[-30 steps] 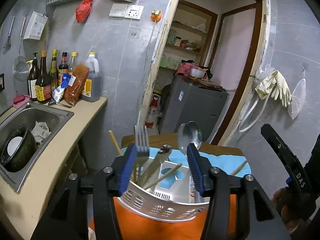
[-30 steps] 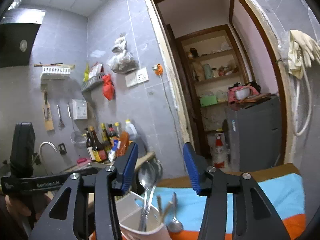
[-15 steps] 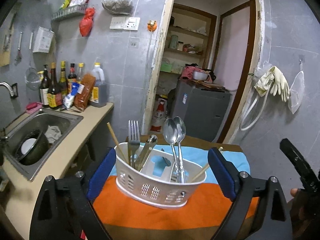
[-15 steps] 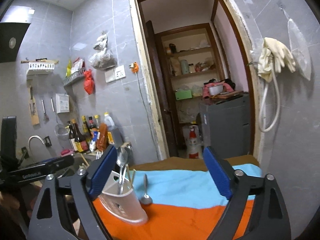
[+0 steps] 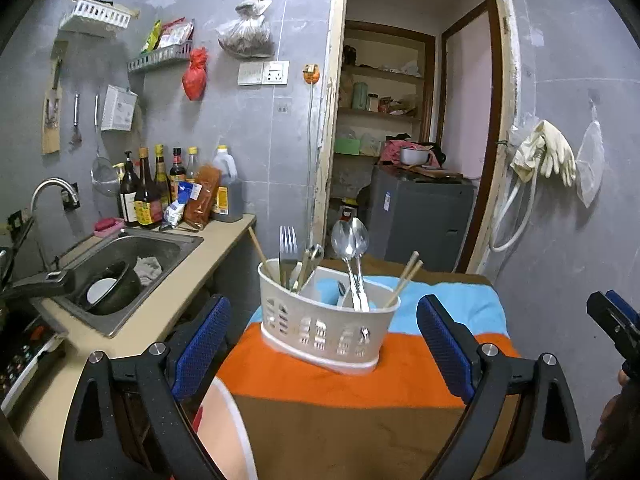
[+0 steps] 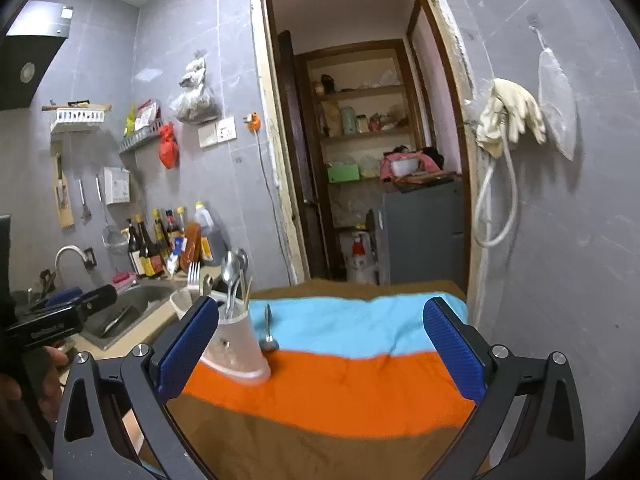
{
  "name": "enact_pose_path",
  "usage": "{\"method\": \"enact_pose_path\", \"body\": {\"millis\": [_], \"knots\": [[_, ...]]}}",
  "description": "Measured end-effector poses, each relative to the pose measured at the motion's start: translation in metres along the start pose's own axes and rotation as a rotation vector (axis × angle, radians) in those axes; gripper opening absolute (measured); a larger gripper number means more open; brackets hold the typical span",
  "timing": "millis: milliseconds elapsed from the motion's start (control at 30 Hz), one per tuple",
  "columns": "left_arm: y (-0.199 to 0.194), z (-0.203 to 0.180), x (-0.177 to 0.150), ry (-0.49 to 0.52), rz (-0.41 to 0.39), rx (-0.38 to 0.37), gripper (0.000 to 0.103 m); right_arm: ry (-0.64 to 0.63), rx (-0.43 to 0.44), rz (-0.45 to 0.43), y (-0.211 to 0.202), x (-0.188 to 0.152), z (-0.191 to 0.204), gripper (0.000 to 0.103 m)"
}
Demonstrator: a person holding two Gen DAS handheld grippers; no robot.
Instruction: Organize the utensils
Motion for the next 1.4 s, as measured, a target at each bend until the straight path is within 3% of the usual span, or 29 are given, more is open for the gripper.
{"method": "enact_pose_path", "body": {"millis": [333,633,1400], "knots": [[-0.066,-0.013,-0.019,-0.021,-0.042,-0.032,0.091,-0.024,-0.075,0.025,-0.065,-0.016,-0.002,0.103],[-0.102,-0.019,-0.034,-0.01,-0.047,-0.018,0.091,-0.032,-0.122,-0.039,-0.103,-0.007,-0.002,0.103],[-0.113,-0.011,-0.031,-0.006,-0.051,0.013,0.091,-0.035,-0.075,-0.017,-0.105,-0.009,0.003,0.103]]}}
Point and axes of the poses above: each gripper's, at about its wrist camera, not at the fingertips, and y roughly the way its jaws point, z to its left, x to its top, the point moved 5 cm from there along y, roughly the way its jaws point, and after that the axes turned 12 degrees about -z, right-handed, at the moved point
